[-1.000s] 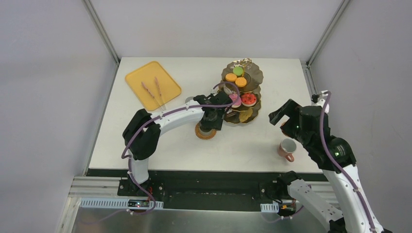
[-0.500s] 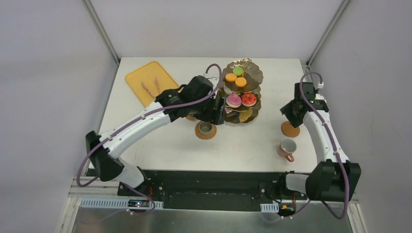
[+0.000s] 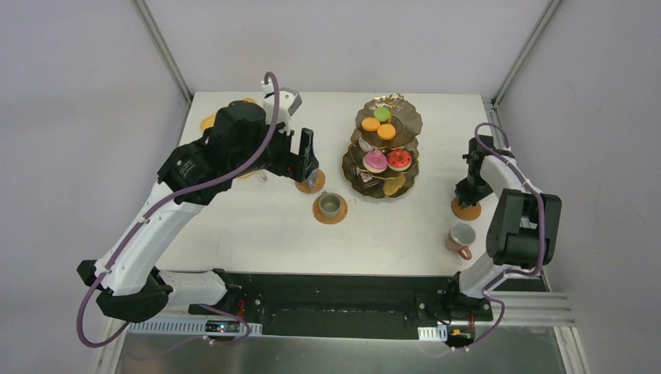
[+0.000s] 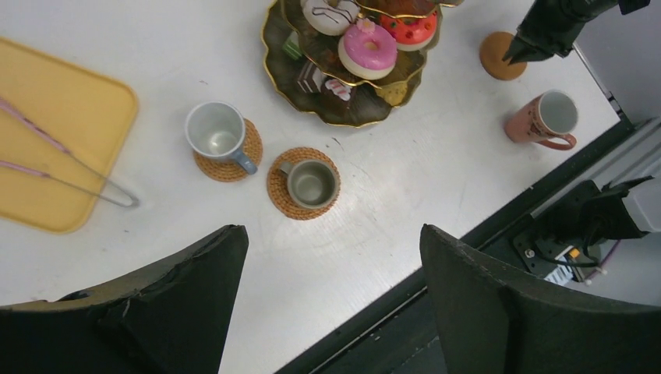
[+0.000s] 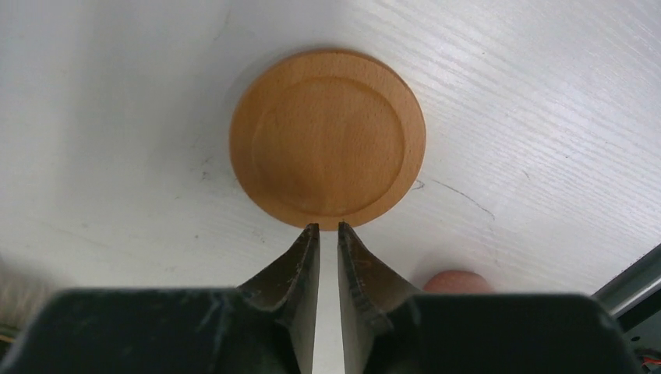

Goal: Serve the afternoon tea
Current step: Move the coaster to the center of the board.

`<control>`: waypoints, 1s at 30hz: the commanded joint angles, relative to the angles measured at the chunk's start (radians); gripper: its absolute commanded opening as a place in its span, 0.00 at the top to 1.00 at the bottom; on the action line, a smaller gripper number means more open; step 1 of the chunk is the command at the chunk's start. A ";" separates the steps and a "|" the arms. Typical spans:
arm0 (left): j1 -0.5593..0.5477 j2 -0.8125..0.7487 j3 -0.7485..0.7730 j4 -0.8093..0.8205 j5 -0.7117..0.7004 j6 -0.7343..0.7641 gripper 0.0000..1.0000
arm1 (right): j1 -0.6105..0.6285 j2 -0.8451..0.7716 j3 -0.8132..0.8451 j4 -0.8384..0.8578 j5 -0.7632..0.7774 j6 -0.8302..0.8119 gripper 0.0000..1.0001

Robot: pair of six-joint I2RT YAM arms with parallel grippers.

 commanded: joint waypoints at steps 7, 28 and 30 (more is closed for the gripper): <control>0.001 -0.015 0.119 -0.122 -0.138 0.111 0.15 | -0.017 0.070 -0.060 0.090 0.054 0.007 0.85; 0.002 0.044 0.227 -0.181 -0.245 0.156 0.15 | 0.207 0.034 -0.098 0.024 -0.218 0.110 0.67; 0.001 0.048 0.234 -0.183 -0.243 0.151 0.15 | 0.238 0.004 -0.136 0.040 -0.247 0.143 0.67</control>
